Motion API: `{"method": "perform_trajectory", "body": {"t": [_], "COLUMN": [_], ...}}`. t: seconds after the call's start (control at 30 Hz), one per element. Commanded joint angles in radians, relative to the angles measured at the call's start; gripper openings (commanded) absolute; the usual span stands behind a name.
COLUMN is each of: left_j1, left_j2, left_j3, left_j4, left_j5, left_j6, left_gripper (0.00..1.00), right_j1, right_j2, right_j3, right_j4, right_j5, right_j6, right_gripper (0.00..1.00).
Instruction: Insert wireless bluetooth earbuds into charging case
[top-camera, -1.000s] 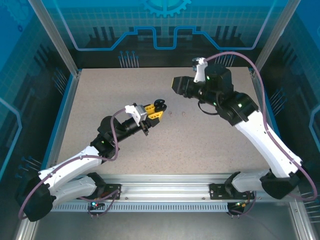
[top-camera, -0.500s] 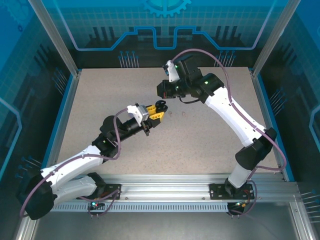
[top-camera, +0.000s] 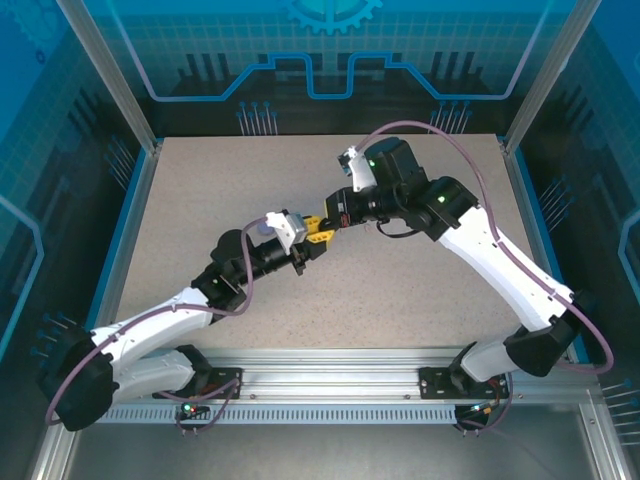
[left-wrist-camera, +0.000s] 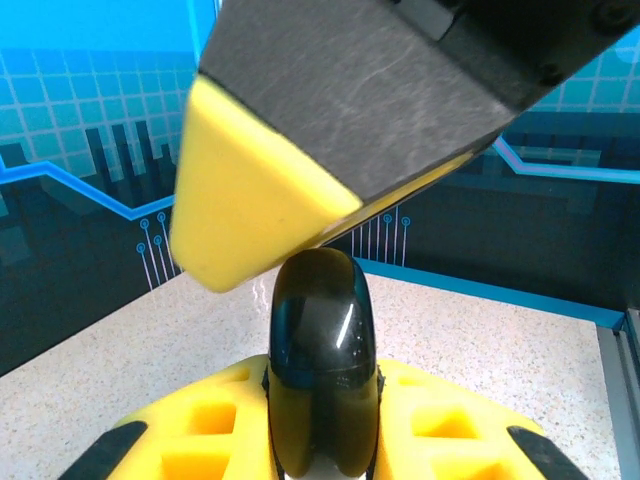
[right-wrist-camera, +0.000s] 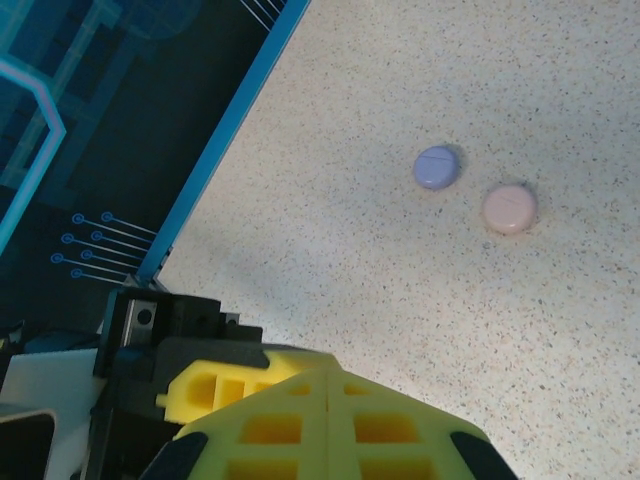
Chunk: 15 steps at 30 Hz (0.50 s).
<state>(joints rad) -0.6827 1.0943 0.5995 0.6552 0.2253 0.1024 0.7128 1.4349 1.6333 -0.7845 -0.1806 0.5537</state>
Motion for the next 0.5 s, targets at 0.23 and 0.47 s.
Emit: {"method": "perform_trajectory", "body": {"t": [0.23, 0.47], "left_j1": [0.005, 0.037], "left_j2": [0.025, 0.029], "left_j3": [-0.041, -0.145], "left_j4": [0.028, -0.13], "left_j5": [-0.116, -0.305], "left_j6": [-0.217, -0.574], "left_gripper": [0.0, 0.0], "right_j1": [-0.127, -0.173], "right_j2": [-0.152, -0.199], "right_j3": [-0.156, -0.293], "right_j4": [0.106, 0.14], "right_j5": [0.164, 0.167], "right_j6": [0.139, 0.153], "right_gripper": [0.41, 0.57]}}
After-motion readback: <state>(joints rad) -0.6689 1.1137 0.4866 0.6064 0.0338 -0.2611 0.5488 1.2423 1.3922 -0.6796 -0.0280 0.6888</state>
